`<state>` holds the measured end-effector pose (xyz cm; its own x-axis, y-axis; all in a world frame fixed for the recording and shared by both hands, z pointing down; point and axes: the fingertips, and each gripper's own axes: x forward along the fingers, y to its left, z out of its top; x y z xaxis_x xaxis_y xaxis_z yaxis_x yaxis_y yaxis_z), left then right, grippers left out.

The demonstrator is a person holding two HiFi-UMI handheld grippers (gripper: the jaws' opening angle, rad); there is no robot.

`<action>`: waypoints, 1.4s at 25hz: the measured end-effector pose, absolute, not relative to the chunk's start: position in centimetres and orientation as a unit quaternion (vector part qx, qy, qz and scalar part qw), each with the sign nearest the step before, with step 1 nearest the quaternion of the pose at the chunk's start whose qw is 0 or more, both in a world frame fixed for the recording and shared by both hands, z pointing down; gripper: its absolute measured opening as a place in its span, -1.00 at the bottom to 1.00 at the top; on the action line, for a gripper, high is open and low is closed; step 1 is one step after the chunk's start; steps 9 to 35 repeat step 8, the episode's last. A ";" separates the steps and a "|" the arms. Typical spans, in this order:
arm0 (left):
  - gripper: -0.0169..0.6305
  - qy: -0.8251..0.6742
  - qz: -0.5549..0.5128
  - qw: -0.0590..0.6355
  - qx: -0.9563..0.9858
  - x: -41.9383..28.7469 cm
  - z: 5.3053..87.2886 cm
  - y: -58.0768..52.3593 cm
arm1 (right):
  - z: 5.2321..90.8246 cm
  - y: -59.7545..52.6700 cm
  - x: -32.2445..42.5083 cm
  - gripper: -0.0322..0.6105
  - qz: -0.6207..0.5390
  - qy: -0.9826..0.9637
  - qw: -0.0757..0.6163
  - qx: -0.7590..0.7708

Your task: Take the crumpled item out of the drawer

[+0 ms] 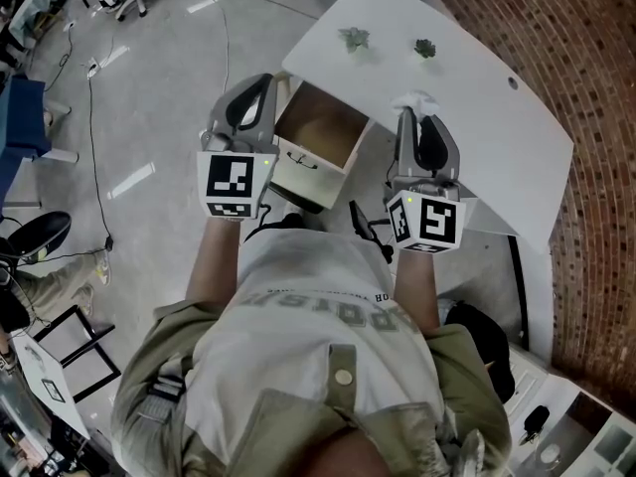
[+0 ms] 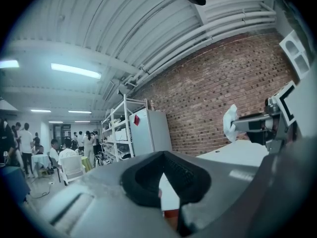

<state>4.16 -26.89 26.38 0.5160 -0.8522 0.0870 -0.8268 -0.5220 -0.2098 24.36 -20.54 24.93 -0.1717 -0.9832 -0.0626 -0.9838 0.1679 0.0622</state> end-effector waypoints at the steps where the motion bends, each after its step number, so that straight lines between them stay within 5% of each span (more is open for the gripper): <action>1: -0.93 0.483 -0.090 0.070 -0.868 4.1 26.4 -26.8 | 24.9 -20.5 24.3 -0.69 0.045 0.765 0.002 -0.643; 35: -0.93 0.484 -0.092 0.070 -0.867 3.8 26.8 -26.8 | 25.1 -20.5 23.7 -0.69 0.055 0.767 -0.007 -0.639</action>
